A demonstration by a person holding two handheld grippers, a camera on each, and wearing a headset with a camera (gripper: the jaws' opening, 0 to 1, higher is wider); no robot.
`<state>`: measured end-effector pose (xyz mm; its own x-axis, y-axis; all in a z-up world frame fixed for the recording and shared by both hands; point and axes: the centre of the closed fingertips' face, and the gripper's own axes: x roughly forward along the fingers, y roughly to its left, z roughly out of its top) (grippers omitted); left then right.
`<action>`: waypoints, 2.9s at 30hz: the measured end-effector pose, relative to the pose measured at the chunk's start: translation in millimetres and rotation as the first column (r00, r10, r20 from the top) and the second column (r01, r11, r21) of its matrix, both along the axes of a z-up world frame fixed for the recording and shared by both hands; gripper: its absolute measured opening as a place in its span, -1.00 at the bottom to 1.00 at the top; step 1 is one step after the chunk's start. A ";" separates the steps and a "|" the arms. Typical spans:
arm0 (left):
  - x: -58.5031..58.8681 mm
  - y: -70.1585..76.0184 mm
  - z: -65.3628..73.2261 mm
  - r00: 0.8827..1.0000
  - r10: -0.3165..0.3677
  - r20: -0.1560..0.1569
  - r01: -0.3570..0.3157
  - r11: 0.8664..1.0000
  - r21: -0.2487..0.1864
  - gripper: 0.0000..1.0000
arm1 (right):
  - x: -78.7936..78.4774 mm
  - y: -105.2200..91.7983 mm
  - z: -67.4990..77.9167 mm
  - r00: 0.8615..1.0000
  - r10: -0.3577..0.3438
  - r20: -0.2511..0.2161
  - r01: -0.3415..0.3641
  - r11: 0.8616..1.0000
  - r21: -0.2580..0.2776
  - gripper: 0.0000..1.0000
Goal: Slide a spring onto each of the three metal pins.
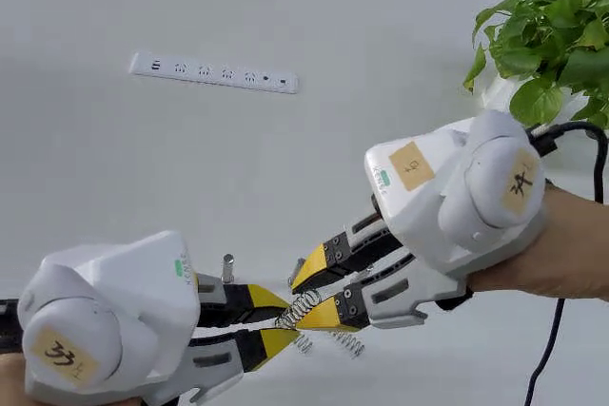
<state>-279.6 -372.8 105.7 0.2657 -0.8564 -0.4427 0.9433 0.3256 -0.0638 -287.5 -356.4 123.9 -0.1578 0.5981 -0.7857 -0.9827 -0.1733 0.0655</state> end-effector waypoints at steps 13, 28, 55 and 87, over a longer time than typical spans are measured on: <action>0.4 0.3 0.0 1.000 0.008 -0.001 -0.008 1.000 -0.001 -0.86 | -0.1 -1.8 -4.8 0.999 0.048 0.010 -0.047 0.998 -0.041 -0.85; 1.7 5.2 1.1 0.999 0.041 0.005 -0.041 0.999 -0.010 -0.85 | 0.4 3.0 -3.5 0.996 0.086 0.006 -0.086 0.994 -0.061 -0.86; 6.3 57.1 -11.7 0.985 0.172 -0.020 -0.173 0.984 -0.039 -0.35 | 35.8 26.8 7.1 0.998 0.026 0.063 -0.021 0.997 -0.074 -0.86; 8.5 80.0 -26.2 0.967 0.242 -0.079 -0.251 0.959 -0.132 0.51 | 91.6 55.7 -46.9 0.993 0.022 0.117 0.005 0.973 -0.231 -0.86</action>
